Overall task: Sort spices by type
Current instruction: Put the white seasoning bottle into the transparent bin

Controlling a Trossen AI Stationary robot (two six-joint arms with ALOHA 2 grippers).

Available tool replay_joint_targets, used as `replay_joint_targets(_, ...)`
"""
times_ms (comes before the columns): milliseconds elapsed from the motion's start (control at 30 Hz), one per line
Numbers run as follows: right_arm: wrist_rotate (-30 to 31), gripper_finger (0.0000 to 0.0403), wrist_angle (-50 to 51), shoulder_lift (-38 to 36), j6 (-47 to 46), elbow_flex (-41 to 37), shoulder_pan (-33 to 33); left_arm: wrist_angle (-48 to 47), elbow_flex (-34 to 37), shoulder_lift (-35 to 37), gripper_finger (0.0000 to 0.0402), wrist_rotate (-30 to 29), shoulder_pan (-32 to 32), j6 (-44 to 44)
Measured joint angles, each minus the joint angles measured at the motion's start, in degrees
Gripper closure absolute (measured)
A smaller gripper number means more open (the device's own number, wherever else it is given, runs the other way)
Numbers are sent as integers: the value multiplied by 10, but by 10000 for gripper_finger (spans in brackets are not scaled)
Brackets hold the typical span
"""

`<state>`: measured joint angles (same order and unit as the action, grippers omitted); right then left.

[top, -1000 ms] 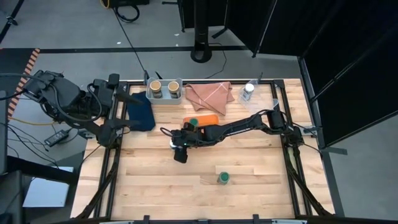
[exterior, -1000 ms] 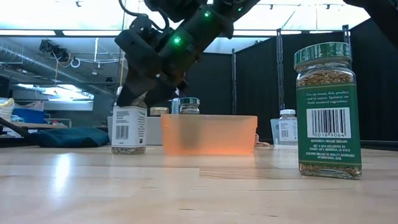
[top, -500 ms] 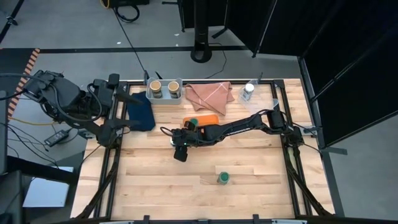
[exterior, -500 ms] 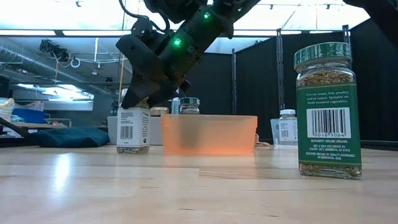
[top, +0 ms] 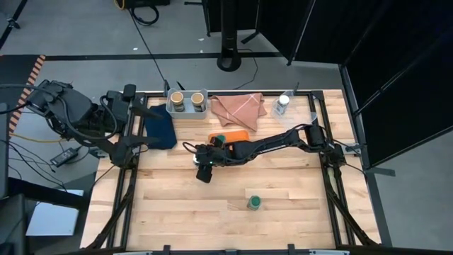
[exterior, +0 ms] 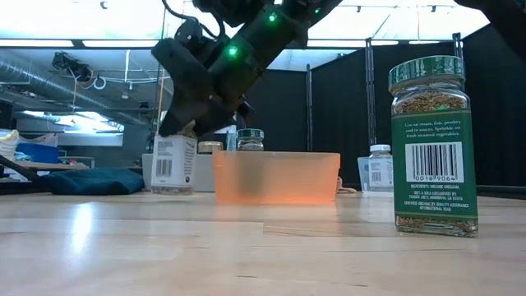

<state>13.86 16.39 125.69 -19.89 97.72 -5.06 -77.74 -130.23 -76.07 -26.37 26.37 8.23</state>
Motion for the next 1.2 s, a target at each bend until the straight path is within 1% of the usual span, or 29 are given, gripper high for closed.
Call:
replay_joint_targets(267,0,196,0,-18,1,11,3,-4,0,0,112,0,0,-1)
replay_joint_targets(500,1,196,14,-19,29,60,4,-1,1,0,112,-6,0,-2)
replay_joint_targets(733,3,196,78,-19,50,125,6,1,1,-1,112,-25,0,-1)
replay_joint_targets(833,11,196,129,-19,54,158,7,2,2,-1,112,-25,0,-1)
replay_joint_targets(1200,15,196,235,-19,96,273,8,2,2,-9,112,-25,0,-2)
